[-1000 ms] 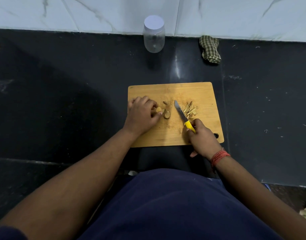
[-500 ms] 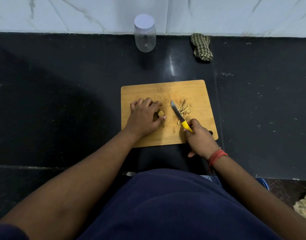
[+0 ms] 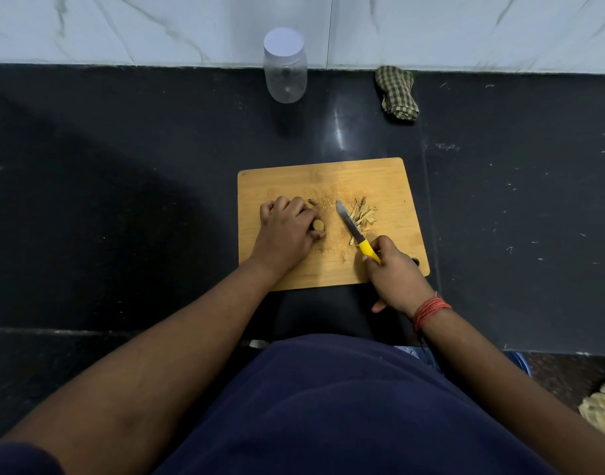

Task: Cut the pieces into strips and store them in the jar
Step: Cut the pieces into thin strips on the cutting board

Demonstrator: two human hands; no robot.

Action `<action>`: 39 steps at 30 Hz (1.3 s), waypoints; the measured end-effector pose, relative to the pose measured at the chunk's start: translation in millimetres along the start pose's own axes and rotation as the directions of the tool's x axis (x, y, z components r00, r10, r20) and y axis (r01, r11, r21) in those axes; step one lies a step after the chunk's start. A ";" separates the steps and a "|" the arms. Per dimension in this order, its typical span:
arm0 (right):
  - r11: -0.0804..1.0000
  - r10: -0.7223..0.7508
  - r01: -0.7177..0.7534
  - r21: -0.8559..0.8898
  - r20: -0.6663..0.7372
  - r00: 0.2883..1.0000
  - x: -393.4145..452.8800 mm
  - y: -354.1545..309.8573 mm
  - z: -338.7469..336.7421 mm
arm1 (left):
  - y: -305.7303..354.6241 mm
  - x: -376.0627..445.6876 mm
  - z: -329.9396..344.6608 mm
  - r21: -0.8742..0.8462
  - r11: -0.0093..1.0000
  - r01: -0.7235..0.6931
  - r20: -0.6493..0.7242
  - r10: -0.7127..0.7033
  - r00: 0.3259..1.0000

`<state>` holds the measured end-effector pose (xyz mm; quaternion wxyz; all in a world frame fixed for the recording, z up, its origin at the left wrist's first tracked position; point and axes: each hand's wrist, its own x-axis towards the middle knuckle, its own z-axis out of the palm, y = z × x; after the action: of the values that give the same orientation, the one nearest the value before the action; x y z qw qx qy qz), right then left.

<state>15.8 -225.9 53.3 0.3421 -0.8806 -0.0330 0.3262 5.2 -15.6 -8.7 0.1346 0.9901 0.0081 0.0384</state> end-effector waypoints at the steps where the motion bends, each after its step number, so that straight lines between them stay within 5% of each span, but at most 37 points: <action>1: 1.000 0.001 -0.001 -0.001 0.002 1.000 -0.5 -0.3 -0.1 | 1.7 0.7 -0.2 -0.005 1.000 0.015 0.003 -0.015 1.000; 28: 0.996 -0.003 0.009 0.083 -0.073 0.997 -11.3 -16.1 20.9 | 8.6 1.0 -8.9 -0.113 0.983 0.147 0.038 -0.143 0.989; 39: 0.999 -0.050 0.050 0.000 0.020 0.999 -17.7 -37.2 31.5 | 16.0 -0.2 -10.1 -0.148 0.965 0.215 0.037 -0.212 0.977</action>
<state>-10.8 -184.2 68.9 0.3497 -0.8763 -0.0584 0.3261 4.3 -28.3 5.3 0.2125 0.9708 0.1101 0.0140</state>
